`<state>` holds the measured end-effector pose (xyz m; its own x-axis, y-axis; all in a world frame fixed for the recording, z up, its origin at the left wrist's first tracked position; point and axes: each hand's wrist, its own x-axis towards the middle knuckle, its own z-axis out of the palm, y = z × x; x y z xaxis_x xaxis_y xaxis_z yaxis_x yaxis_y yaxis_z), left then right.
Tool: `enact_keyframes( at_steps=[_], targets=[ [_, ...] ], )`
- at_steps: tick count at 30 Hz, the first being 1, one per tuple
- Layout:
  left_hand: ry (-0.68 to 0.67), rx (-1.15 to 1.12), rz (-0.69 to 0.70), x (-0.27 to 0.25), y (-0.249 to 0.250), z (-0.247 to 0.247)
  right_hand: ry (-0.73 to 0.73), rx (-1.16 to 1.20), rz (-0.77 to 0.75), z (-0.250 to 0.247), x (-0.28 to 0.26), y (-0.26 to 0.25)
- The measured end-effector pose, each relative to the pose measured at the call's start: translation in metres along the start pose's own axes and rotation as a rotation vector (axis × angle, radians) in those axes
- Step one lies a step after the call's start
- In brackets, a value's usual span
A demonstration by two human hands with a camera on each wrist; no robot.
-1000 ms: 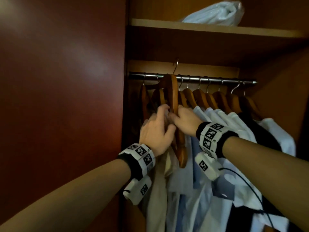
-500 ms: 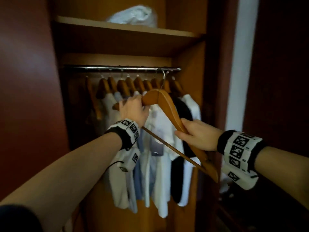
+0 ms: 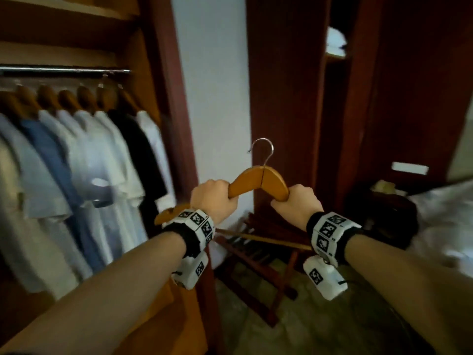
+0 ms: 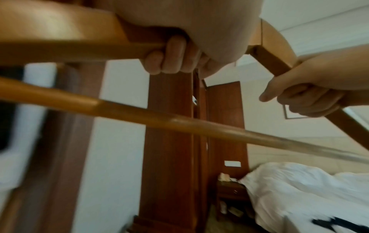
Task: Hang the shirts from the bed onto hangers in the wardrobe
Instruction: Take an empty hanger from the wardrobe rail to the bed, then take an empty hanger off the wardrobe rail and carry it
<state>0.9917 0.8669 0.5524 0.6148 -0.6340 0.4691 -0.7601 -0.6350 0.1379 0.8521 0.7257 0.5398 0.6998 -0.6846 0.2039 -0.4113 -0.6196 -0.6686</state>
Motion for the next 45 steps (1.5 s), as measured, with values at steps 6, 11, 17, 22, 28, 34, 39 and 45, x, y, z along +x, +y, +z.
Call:
enact_keyframes(
  at_steps=[6,11,17,22,28,34,39,45],
  targets=[
    [-0.276,-0.224,0.173,-0.013,0.155,0.093,0.101,-0.107,0.308,-0.072,-0.053,0.146],
    [-0.421,-0.347,0.371,-0.028,0.293,0.158,0.206,-0.156,0.538,-0.136,-0.102,0.261],
    [-0.569,-0.474,0.591,-0.062,0.468,0.214,0.326,-0.275,0.793,-0.224,-0.169,0.377],
    [-0.693,-0.565,0.750,-0.082,0.604,0.238,0.427,-0.327,0.948,-0.302,-0.209,0.457],
    [-0.751,-0.601,0.971,-0.117,0.744,0.259,0.561,-0.333,1.158,-0.368,-0.268,0.536],
    [-0.860,-0.578,1.161,-0.194,0.852,0.272,0.603,-0.290,1.334,-0.409,-0.354,0.602],
    [-0.914,-0.542,1.262,-0.255,0.937,0.274,0.637,-0.265,1.416,-0.447,-0.421,0.652],
    [-0.902,-0.539,1.296,-0.308,1.033,0.258,0.700,-0.215,1.423,-0.514,-0.485,0.707]
  ],
)
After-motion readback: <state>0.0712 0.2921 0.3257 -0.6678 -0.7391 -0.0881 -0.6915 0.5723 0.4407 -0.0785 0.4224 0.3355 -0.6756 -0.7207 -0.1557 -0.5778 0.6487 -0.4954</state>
